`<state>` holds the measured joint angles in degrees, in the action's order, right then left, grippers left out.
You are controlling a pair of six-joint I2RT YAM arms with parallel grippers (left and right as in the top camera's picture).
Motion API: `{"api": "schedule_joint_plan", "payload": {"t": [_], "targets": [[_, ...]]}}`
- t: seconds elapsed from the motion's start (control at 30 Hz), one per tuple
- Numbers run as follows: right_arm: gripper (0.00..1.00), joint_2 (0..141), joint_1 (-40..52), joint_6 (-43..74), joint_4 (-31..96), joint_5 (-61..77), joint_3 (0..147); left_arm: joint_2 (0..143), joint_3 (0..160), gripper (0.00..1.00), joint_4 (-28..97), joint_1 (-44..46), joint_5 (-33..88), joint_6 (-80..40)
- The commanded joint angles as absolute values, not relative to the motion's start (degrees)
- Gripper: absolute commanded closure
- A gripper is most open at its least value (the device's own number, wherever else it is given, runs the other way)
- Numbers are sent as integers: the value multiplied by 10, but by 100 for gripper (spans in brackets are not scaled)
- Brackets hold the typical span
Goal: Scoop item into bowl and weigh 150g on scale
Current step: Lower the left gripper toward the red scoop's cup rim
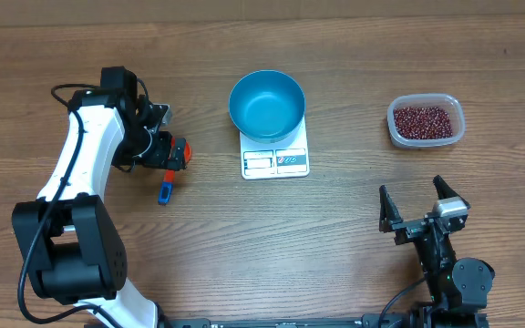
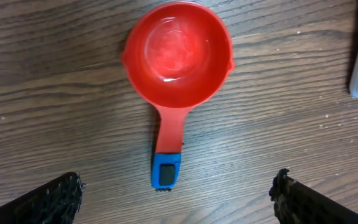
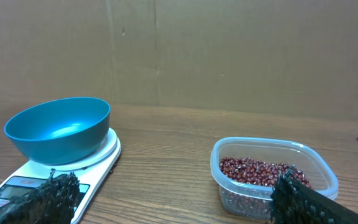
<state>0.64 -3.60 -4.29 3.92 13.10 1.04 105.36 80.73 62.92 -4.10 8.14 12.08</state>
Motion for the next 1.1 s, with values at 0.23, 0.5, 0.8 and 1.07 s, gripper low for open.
{"api": "schedule_joint_plan", "payload": {"t": [0.23, 0.5, 0.8, 1.07], "targets": [[0, 2, -32, -44, 37, 130, 4, 1058, 817, 1, 608, -39, 71, 123], [0, 2, -32, -44, 37, 130, 4, 1058, 817, 0, 592, -42, 69, 115], [0, 2, -32, -44, 37, 130, 4, 1067, 817, 0, 582, -43, 38, 108], [0, 2, -32, -44, 37, 130, 4, 1095, 817, 1, 579, -43, 38, 108]]}}
